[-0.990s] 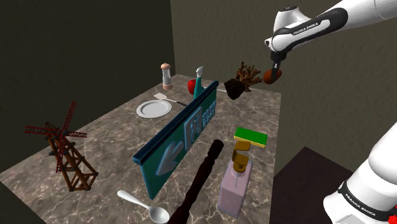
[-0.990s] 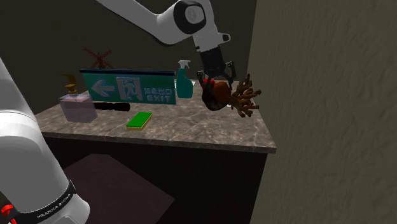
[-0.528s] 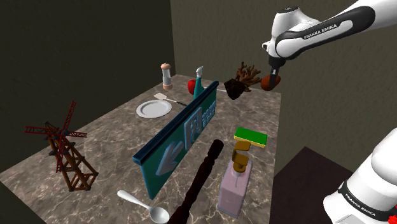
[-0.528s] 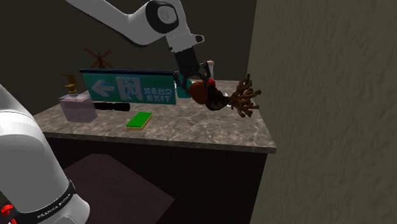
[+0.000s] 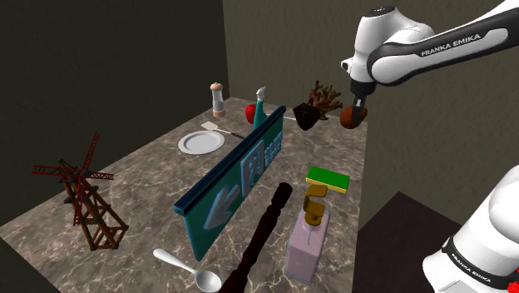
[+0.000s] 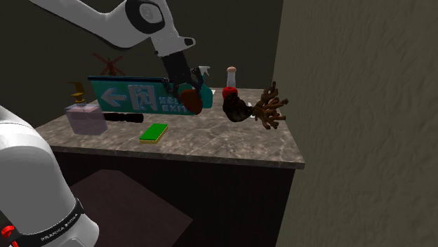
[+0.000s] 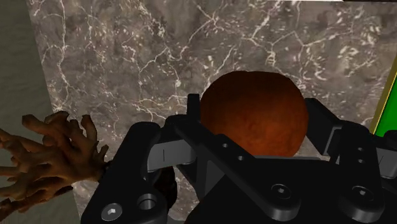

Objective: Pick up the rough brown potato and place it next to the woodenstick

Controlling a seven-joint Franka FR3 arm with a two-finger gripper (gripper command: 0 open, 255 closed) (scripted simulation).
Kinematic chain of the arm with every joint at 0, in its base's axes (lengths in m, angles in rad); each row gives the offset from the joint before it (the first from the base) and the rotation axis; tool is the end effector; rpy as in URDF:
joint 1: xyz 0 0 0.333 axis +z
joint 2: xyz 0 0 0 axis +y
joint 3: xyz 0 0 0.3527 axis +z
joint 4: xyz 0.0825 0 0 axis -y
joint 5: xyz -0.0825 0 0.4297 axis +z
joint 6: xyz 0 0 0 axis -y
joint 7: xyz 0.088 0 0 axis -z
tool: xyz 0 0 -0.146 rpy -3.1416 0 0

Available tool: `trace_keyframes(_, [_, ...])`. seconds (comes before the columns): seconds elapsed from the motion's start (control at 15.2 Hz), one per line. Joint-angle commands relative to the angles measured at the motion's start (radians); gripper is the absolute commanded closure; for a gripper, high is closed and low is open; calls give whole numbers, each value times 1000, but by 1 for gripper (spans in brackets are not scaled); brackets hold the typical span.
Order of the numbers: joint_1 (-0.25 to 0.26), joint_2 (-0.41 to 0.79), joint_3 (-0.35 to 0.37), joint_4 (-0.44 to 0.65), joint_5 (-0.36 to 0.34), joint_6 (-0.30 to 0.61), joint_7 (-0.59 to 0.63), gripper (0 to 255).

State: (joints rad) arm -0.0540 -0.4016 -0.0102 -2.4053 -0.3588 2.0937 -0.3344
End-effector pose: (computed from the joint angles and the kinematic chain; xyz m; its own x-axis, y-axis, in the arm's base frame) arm 0.4629 -0.0589 0.4517 0.9080 0.4165 -0.0451 0.4083 -0.8558 0.3178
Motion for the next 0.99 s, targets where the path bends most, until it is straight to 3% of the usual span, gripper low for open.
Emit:
trace_keyframes(0.0, [20, -48, 33, -42, 13, -20, 41, 255])
trace_keyframes(0.92, [201, -243, 289, -146, 189, -198, 325, 255])
